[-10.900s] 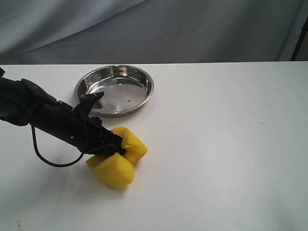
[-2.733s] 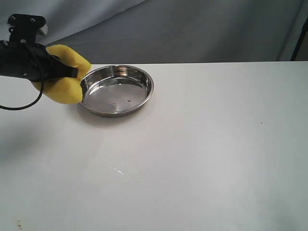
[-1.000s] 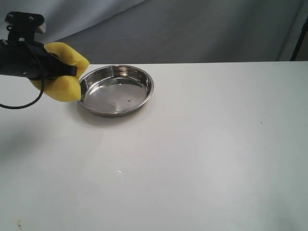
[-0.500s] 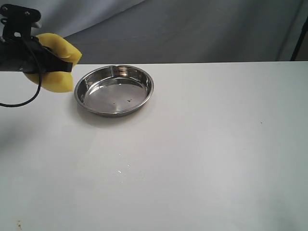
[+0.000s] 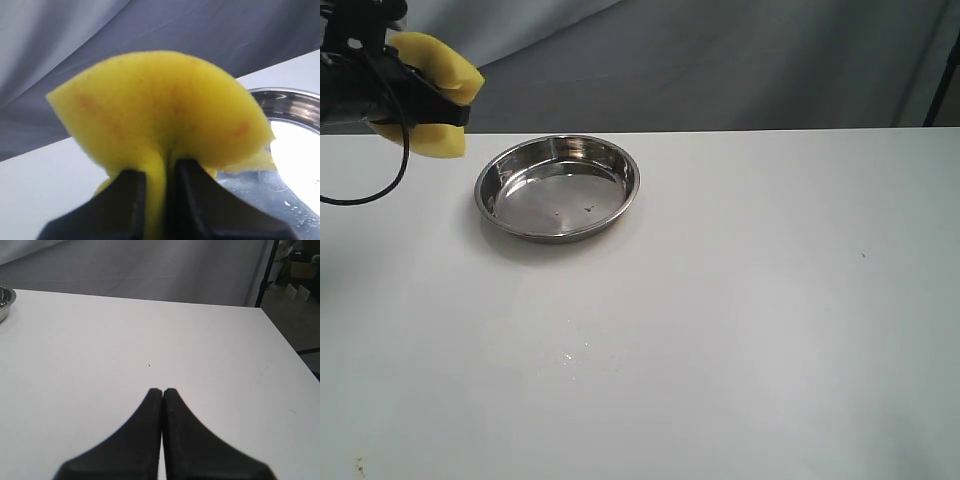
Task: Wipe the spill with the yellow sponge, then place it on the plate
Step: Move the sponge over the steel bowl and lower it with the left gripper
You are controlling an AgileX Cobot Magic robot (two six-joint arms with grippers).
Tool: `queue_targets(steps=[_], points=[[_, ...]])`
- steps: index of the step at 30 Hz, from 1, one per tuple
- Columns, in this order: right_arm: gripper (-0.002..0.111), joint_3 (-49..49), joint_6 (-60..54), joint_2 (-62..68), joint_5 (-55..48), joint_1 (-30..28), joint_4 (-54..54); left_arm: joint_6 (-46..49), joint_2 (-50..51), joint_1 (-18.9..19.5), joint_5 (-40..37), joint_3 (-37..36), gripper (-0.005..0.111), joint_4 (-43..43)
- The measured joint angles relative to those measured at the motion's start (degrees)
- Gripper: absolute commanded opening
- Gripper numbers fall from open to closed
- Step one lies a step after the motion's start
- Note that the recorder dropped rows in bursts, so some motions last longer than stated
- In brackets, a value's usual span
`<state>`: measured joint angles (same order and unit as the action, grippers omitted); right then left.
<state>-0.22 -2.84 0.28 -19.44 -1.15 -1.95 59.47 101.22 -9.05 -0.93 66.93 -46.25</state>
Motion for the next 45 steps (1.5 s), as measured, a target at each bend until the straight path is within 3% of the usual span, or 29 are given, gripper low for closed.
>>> queue_targets(steps=[16,28,45], points=[[0.0,0.0,0.0,0.0,0.0,0.0,0.0,0.56,0.0,-10.98,-2.16,3.96,0.0,2.04],[0.0,0.0,0.0,0.0,0.0,0.0,0.0,0.67,1.65,-11.42,5.62,4.29,0.0,4.12],[0.0,0.0,0.0,0.0,0.0,0.0,0.0,0.67,6.7,-11.42,6.87,6.07,0.0,4.8]])
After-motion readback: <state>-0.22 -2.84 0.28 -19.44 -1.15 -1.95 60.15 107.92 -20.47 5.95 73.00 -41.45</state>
